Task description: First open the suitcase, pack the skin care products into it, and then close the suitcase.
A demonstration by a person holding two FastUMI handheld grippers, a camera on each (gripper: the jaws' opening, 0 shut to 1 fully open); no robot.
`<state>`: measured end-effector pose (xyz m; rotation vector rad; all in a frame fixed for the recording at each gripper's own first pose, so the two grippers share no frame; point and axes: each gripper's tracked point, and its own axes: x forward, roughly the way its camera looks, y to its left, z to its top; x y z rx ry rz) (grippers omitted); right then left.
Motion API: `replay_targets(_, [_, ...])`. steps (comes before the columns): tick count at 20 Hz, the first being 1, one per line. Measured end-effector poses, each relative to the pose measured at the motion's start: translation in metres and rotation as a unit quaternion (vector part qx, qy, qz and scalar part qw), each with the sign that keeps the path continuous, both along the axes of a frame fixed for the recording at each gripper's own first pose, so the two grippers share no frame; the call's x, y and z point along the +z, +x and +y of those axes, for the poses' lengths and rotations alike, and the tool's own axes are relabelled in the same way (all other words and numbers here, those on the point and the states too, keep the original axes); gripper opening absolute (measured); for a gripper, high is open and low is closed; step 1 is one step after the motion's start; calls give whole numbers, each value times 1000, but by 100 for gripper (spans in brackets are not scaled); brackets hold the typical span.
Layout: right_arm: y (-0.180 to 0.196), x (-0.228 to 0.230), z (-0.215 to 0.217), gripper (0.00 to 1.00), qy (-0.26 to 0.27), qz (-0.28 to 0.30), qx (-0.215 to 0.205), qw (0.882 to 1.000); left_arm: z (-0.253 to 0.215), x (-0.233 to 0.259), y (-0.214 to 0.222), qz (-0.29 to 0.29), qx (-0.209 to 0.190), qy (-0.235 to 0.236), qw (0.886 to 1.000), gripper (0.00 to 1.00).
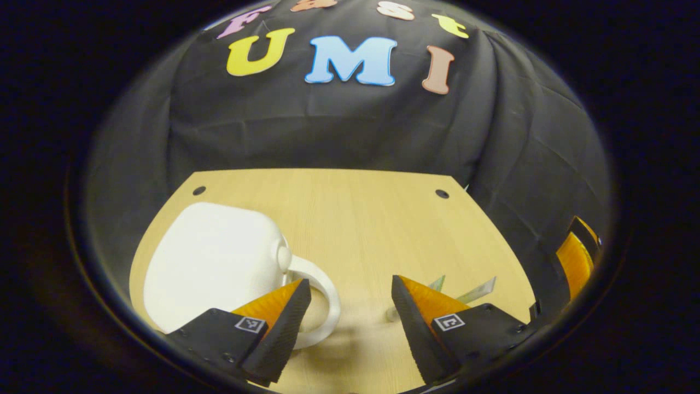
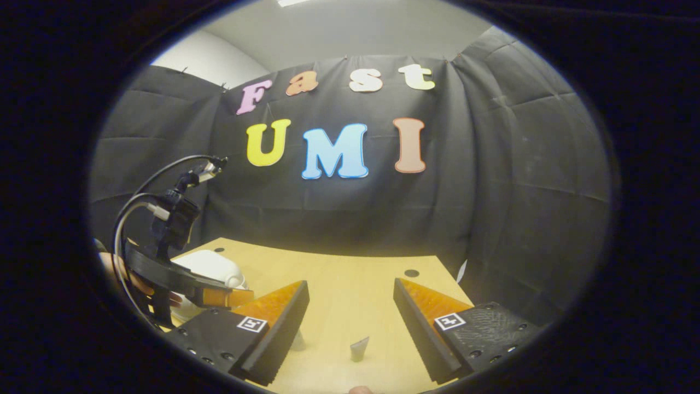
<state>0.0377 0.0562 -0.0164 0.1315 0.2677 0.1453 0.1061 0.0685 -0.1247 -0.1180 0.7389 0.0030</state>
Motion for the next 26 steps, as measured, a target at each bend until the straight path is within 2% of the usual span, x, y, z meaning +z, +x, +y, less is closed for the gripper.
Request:
replay_targets(6, [4, -11, -3, 94, -2, 23, -19, 1000, 7, -51, -3, 113, -3, -6, 994, 98])
replay_targets(9, [6, -12, -4, 94, 2, 29, -24, 999, 5, -71, -2, 141, -12, -6, 990, 83])
replay_targets(10, [6, -13, -4, 94, 3, 30, -24, 999, 2, -76, -3, 147, -13, -10, 989, 75])
replay_targets(12, [6, -14, -5, 94, 3, 31, -26, 999, 6, -83, -3, 164, -12, -7, 986, 50])
replay_targets(13, [6, -12, -6, 94, 2, 29, -26, 999, 10, -85, -2, 170, -11, -4, 985, 46])
replay_targets(15, [6, -12, -7, 94, 2, 26, -25, 999, 11, -84, -2, 169, -23, -3, 985, 28])
replay_targets(17, [6, -13, -7, 94, -1, 26, -19, 999, 9, -74, -2, 165, -41, 11, 985, 21])
replay_targets(18, [5, -14, -7, 94, -2, 25, -15, 1000, 9, -69, -1, 157, -50, 22, 986, 21])
replay_targets(21, [6, -12, -8, 94, -7, 16, -4, 1000, 8, -42, -2, 147, -46, 16, 988, 17])
replay_targets(26, [7, -9, -2, 94, -17, -2, 26, 1000, 51, 66, 3, 75, -24, 17, 997, 18])
